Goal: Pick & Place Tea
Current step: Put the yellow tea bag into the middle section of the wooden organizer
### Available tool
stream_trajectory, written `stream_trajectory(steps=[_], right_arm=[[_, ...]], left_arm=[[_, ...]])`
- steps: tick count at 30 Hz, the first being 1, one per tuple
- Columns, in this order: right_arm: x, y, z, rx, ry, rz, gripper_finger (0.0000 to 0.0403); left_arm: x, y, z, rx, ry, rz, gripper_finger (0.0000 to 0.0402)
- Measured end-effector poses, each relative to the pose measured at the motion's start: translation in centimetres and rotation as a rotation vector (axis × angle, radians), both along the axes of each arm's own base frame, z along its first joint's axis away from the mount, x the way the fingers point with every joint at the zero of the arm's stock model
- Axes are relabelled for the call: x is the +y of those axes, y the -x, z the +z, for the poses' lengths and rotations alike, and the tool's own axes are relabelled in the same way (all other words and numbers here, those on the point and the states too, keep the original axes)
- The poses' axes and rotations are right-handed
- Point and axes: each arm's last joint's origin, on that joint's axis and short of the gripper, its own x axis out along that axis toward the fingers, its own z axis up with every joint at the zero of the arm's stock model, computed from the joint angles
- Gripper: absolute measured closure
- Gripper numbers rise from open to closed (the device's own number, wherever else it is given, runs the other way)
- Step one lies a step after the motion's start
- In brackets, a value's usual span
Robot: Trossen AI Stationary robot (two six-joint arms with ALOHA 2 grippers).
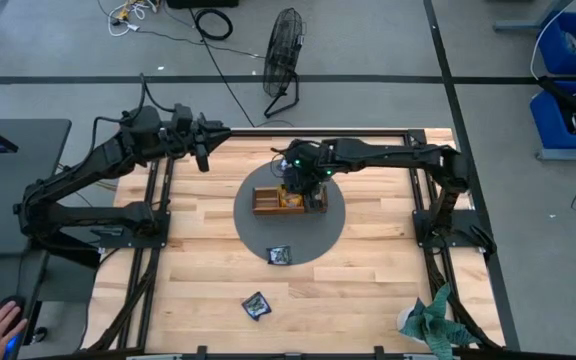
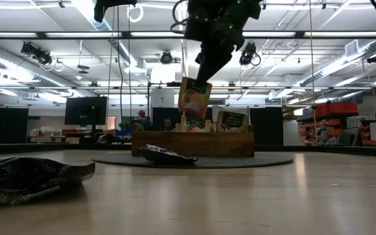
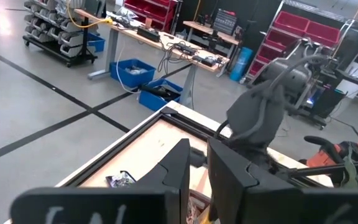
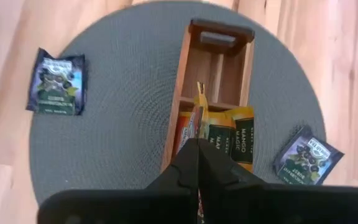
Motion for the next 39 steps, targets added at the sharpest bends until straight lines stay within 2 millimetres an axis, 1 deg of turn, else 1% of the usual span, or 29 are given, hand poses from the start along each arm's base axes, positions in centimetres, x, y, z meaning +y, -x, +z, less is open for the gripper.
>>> stream_trajectory(steps=[5, 12, 21, 26, 33, 35, 39], right_arm=[[-0.2, -0.7, -1.6, 0.041, 0.001, 0.014, 0.0403], [-0.3, -1.3, -3.3, 0.086, 0.002, 0.036, 0.0403], [-0.3, -1.8, -4.7, 0.119, -0.010, 0.028, 0.0403], [-0.3, -2.3, -5.9, 0.142, -0.018, 0.021, 0.0403], [-0.4, -2.5, -5.7, 0.114, -0.013, 0.018, 0.0402], [-0.4, -2.5, -5.4, 0.101, -0.011, 0.018, 0.0395], [-0.4, -2.3, -5.5, 0.117, -0.015, 0.018, 0.0369]], left_arm=[[0.0, 0.0, 0.0, 0.000, 0.001, 0.000, 0.0344], [0.0, 0.0, 0.0, -0.006, 0.013, 0.002, 0.0344], [0.0, 0.0, 0.0, -0.006, 0.012, 0.001, 0.0344], [0.0, 0.0, 0.0, -0.005, 0.011, 0.001, 0.0344], [0.0, 0.0, 0.0, -0.008, 0.016, 0.002, 0.0344], [0.0, 0.0, 0.0, -0.008, 0.016, 0.002, 0.0344], [0.0, 0.0, 0.0, -0.008, 0.016, 0.002, 0.0344]])
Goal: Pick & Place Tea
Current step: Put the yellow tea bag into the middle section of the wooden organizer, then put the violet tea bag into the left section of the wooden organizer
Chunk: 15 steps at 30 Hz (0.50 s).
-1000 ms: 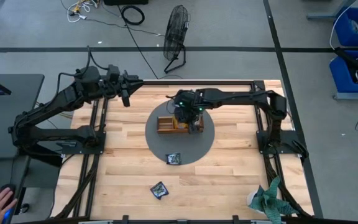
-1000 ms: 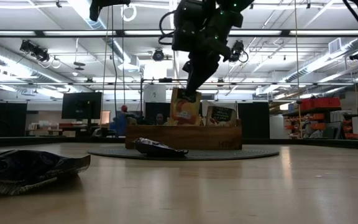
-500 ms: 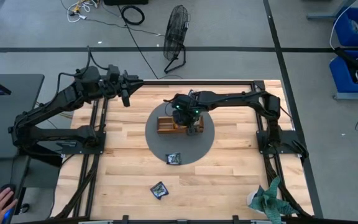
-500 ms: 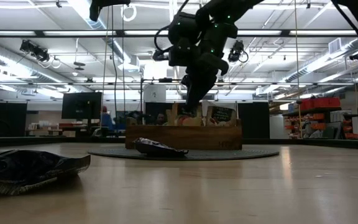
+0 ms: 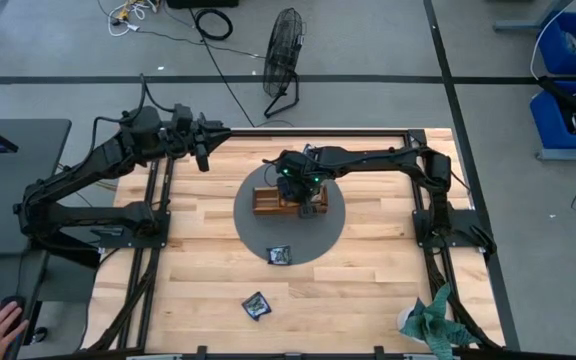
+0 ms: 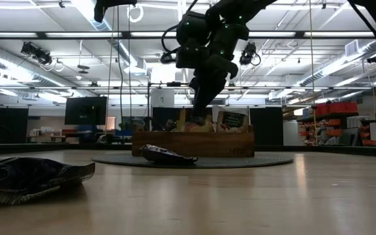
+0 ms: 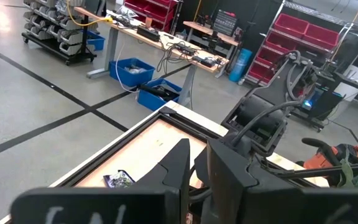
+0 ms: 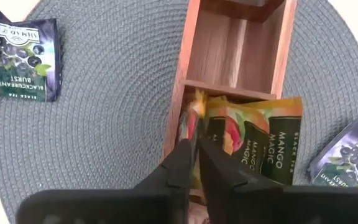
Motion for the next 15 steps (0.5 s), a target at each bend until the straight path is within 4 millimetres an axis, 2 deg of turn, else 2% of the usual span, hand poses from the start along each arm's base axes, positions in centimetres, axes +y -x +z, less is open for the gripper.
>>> stream_trajectory(steps=[7, 15], right_arm=[[0.1, 0.3, 0.2, 0.020, -0.014, -0.024, 0.0315], [0.3, 1.2, 2.8, -0.031, -0.086, -0.136, 0.0280]], left_arm=[[0.0, 0.0, 0.0, 0.000, 0.000, 0.000, 0.0344], [-0.1, 0.0, -0.5, 0.040, 0.033, -0.001, 0.0344]])
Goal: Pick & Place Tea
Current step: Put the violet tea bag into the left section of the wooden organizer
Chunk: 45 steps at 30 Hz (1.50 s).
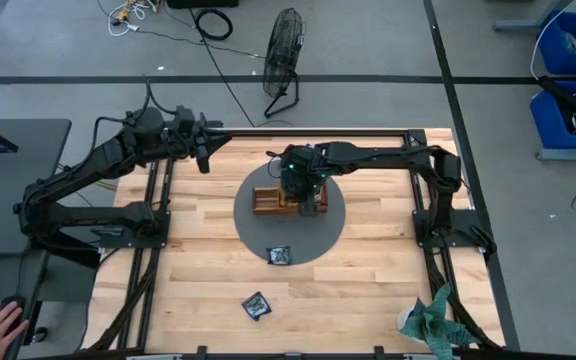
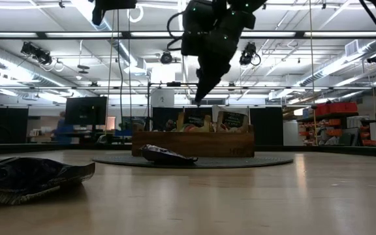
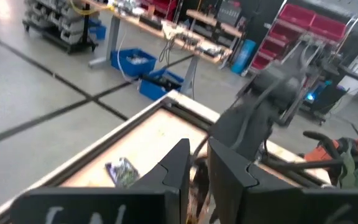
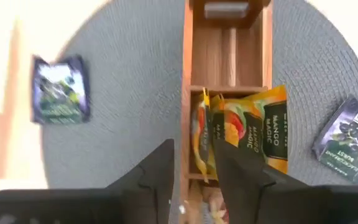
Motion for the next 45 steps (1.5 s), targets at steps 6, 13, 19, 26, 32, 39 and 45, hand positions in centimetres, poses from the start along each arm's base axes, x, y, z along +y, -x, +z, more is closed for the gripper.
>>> stream_trajectory(steps=[6, 13, 19, 26, 32, 39, 45], right_arm=[[0.8, -0.1, 2.0, -0.118, -0.052, -0.019, 0.0307], [1.7, -0.4, 4.6, -0.295, -0.115, -0.003, 0.0392], [2.5, 0.2, 7.1, -0.410, -0.083, -0.016, 0.0399], [4.0, 0.8, 10.2, -0.575, -0.095, -0.013, 0.0401], [4.8, 1.4, 10.5, -0.625, -0.098, -0.049, 0.0402], [5.2, 5.0, 9.8, -0.814, -0.153, -0.173, 0.0402], [5.8, 9.7, 8.5, -0.900, -0.138, -0.195, 0.0403]], left_arm=[[-0.6, -0.3, -0.5, 0.046, 0.004, -0.036, 0.0344], [-1.1, -0.5, -0.5, 0.066, -0.025, -0.023, 0.0344], [-1.8, -0.7, -0.7, 0.090, -0.043, -0.066, 0.0344], [-2.5, -1.6, -2.0, 0.030, -0.040, -0.112, 0.0344], [-2.8, -2.4, -4.3, 0.013, 0.013, -0.124, 0.0344], [-3.5, -2.7, -5.9, 0.037, 0.069, -0.155, 0.0344], [-4.2, -2.9, -6.0, 0.040, 0.063, -0.194, 0.0344]])
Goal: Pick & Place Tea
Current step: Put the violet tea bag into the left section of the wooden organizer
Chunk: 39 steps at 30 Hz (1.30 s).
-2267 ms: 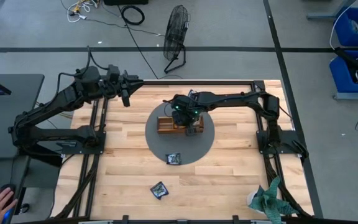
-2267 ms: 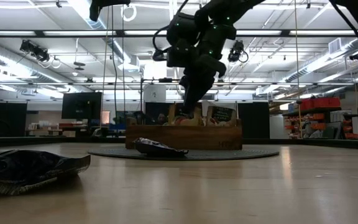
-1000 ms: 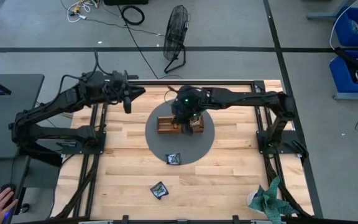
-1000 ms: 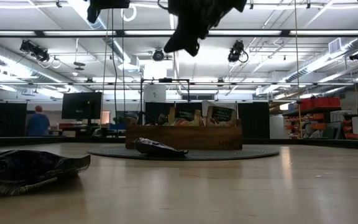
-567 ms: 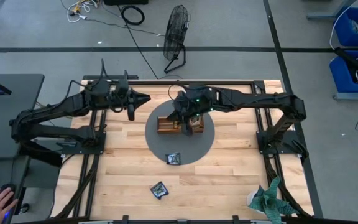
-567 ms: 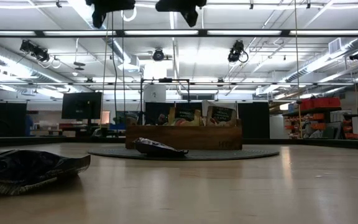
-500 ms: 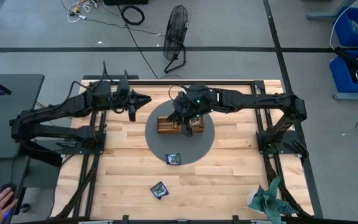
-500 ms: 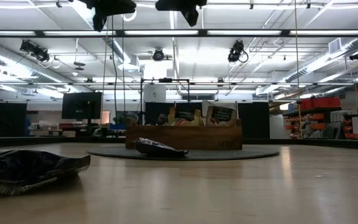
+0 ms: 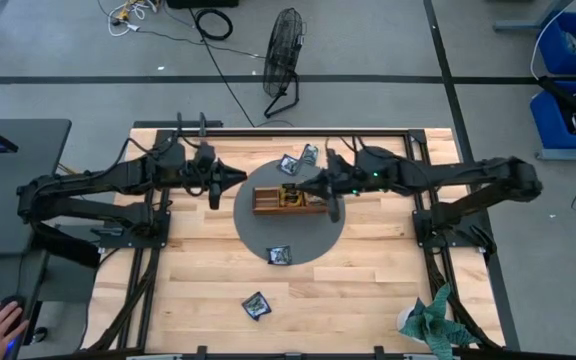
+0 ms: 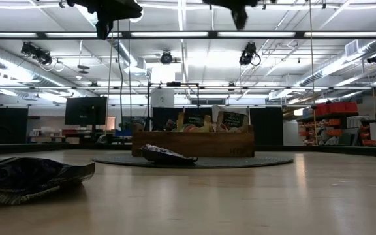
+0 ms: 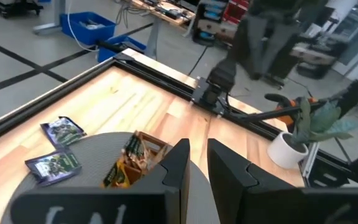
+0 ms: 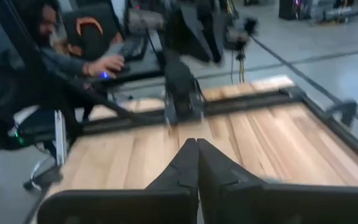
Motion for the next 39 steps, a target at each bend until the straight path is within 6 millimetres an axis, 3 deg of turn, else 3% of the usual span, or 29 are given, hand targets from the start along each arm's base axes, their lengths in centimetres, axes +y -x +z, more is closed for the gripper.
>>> stream_trajectory(steps=[14, 17, 21, 26, 33, 39], right_arm=[[0.6, 7.7, -3.9, -0.027, -0.055, 0.023, 0.0403], [0.8, 8.8, -4.9, 0.026, -0.029, 0.089, 0.0403], [0.9, 9.3, -5.4, 0.088, -0.140, 0.095, 0.0398], [1.6, 9.5, -5.3, 0.075, -0.042, 0.184, 0.0401], [2.5, 10.8, -4.3, 0.022, 0.094, 0.136, 0.0402], [2.6, 12.4, -3.3, -0.028, 0.103, 0.126, 0.0402]], left_arm=[[-1.5, -0.2, -0.5, 0.043, 0.045, -0.059, 0.0344], [-1.8, 0.0, -1.1, 0.112, 0.044, -0.080, 0.0344], [-2.0, 0.2, -1.7, 0.176, 0.032, -0.089, 0.0344], [-2.8, 0.1, -1.6, 0.175, 0.025, -0.136, 0.0344], [-3.3, 0.1, -1.5, 0.170, -0.047, -0.055, 0.0345], [-3.3, 0.1, -1.5, 0.176, -0.070, -0.051, 0.0348]])
